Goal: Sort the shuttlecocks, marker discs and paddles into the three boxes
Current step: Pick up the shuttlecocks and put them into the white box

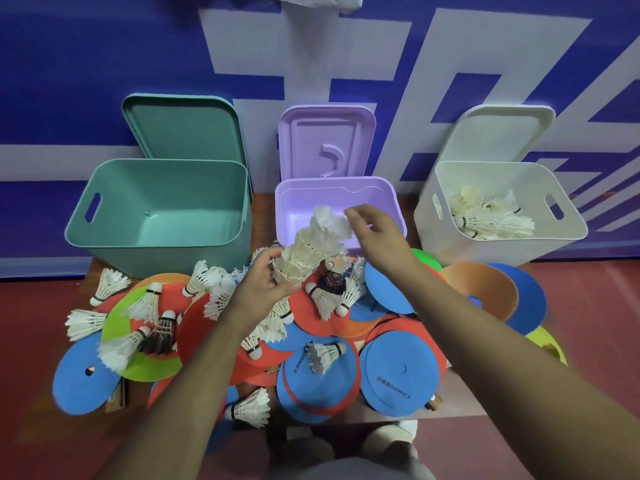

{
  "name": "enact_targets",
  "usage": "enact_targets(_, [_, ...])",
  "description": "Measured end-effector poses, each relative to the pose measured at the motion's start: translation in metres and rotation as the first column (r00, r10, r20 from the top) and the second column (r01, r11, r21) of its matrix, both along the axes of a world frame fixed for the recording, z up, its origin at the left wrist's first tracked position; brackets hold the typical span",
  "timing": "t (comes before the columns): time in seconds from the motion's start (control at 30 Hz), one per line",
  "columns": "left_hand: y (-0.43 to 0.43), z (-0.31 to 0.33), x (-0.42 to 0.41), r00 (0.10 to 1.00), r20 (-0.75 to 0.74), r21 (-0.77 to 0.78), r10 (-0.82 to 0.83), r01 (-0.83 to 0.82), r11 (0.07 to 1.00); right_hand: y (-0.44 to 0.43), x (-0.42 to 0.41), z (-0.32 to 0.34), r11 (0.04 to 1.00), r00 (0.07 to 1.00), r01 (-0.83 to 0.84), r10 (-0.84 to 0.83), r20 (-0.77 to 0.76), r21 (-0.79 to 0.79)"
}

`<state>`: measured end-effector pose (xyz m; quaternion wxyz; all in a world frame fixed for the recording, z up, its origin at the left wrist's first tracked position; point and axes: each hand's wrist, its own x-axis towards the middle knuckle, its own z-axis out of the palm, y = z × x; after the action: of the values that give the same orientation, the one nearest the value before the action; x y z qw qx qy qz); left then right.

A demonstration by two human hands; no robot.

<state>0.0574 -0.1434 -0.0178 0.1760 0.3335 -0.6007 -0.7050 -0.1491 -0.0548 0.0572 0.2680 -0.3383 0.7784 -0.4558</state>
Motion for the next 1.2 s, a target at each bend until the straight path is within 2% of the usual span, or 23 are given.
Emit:
enact_targets(0.07, [-0.003,-0.001,0.003,0.998,-0.004,0.023,0.058,-0.058,0.998,0.006,-0.001,-0.016,0.993,0.992,0.114,-0.115,0.057,0.029])
enact_targets(0.1, [-0.004,-0.001,0.005,0.997,-0.004,0.021,0.078,-0.078,0.997,0.012,0.0,-0.027,0.99,0.998,0.061,-0.059,-0.02,0.124])
enact_targets(0.13, [-0.004,-0.001,0.006,0.996,-0.006,0.018,0.093,-0.093,0.996,0.019,0.002,-0.04,0.963,0.989,-0.044,0.08,-0.125,0.267])
enact_targets(0.2, [-0.004,-0.003,0.009,0.993,-0.013,0.026,0.114,-0.114,0.993,0.032,0.009,-0.071,0.801,0.886,-0.249,0.415,-0.205,0.544])
enact_targets(0.23, [-0.005,-0.004,0.01,0.993,-0.012,0.031,0.119,-0.119,0.992,0.037,0.013,-0.085,0.725,0.837,-0.289,0.509,-0.203,0.626])
enact_targets(0.3, [-0.005,-0.006,0.013,0.992,-0.01,0.035,0.124,-0.123,0.992,0.04,0.021,-0.11,0.693,0.802,-0.268,0.545,-0.244,0.669])
enact_targets(0.47, [-0.004,-0.011,0.014,0.993,-0.004,0.034,0.121,-0.121,0.992,0.034,0.029,-0.145,0.744,0.79,-0.183,0.501,-0.354,0.643])
enact_targets(0.6, [-0.004,-0.01,0.014,0.99,-0.007,0.055,0.138,-0.138,0.989,0.027,0.029,-0.134,0.823,0.793,-0.155,0.433,-0.428,0.546])
enact_targets(0.7, [-0.008,-0.008,0.013,0.99,-0.007,0.054,0.141,-0.14,0.989,0.027,0.011,-0.095,0.923,0.886,-0.152,0.286,-0.365,0.352])
enact_targets(0.8, [-0.01,-0.003,0.004,0.994,-0.015,0.024,0.106,-0.105,0.994,0.029,-0.024,-0.045,0.98,0.951,-0.066,0.119,-0.287,0.185])
enact_targets(0.97, [-0.01,0.006,-0.032,0.999,-0.003,-0.017,0.045,-0.045,0.999,0.028,-0.082,0.02,0.998,0.956,0.055,-0.059,-0.287,-0.02])
enact_targets(1.07, [-0.005,0.011,-0.057,0.999,0.024,-0.066,-0.022,0.024,0.998,0.038,-0.105,0.047,0.999,0.923,-0.034,0.024,-0.384,-0.02])
enact_targets(1.13, [0.002,0.017,-0.076,0.997,0.035,-0.091,-0.075,0.078,0.993,0.049,-0.115,0.056,0.983,0.871,-0.168,0.183,-0.457,0.074])
enact_targets(1.2, [0.01,0.023,-0.096,0.992,0.051,-0.127,-0.119,0.124,0.984,0.06,-0.127,0.056,0.94,0.781,-0.267,0.341,-0.524,0.214])
